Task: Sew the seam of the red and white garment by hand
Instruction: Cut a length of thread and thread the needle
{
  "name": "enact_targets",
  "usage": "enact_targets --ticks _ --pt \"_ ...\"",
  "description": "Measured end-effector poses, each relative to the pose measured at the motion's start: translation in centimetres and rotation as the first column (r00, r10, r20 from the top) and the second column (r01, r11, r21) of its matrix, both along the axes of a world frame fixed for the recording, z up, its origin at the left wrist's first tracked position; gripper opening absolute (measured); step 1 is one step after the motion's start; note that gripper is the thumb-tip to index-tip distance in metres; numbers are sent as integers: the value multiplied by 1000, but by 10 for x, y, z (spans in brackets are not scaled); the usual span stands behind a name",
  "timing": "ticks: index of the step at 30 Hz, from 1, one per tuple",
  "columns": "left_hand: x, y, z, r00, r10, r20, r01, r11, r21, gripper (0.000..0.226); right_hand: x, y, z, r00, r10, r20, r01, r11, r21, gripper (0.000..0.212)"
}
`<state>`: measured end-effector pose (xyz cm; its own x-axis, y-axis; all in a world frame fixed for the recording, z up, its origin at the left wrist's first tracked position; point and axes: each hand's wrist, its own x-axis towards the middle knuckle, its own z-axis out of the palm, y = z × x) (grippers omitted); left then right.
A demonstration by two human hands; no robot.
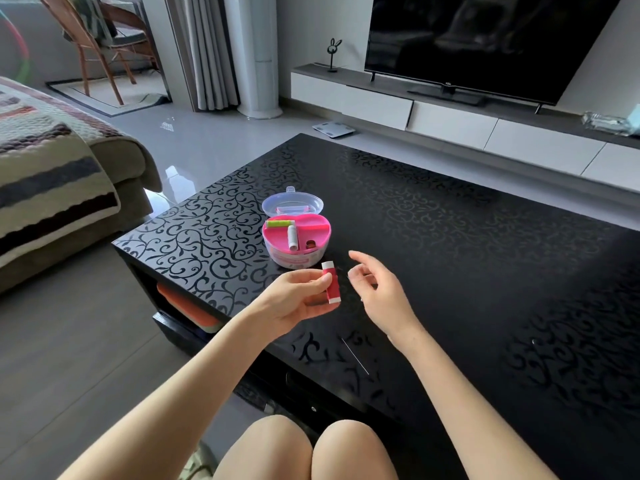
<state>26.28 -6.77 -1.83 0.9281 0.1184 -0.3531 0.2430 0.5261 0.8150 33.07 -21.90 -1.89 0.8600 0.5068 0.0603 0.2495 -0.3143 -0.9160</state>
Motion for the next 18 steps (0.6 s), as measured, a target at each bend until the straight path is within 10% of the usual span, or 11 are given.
enact_targets --ticks 18 --pt "-11 -9 9 992 -127 16 124 924 -361 51 -1 -11 62 977 210 -39 -211 977 -30 17"
